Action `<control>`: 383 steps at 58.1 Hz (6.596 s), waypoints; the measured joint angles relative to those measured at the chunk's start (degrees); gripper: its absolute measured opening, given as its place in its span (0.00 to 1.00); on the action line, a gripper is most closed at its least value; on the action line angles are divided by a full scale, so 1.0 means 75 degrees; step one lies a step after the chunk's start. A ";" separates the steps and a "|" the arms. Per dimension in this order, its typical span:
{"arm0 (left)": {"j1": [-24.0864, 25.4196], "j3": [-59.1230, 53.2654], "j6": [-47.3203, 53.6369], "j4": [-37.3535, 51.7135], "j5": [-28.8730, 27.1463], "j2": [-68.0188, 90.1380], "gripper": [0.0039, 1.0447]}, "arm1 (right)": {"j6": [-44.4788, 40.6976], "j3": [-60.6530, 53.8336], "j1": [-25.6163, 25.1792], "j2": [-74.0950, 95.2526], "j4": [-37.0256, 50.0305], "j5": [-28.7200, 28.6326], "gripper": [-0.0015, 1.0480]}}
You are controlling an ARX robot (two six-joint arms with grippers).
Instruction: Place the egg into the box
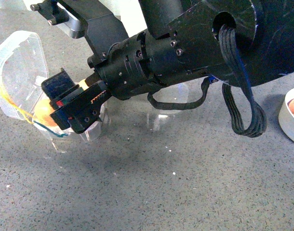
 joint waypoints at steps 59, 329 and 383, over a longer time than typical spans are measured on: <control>0.0000 0.0000 0.0000 -0.0006 0.0000 0.0003 0.94 | 0.1332 -0.7729 -0.3284 -0.6700 0.5753 0.6024 0.03; 0.1169 0.0609 0.0087 0.6003 0.1128 0.6822 0.38 | 0.1341 -0.8585 -0.5013 -1.5734 -0.2238 0.4301 0.93; 0.0012 -0.0003 0.0003 0.2906 0.0003 0.2885 0.03 | 0.1341 -0.8585 -0.5013 -1.5734 -0.2238 0.4299 0.93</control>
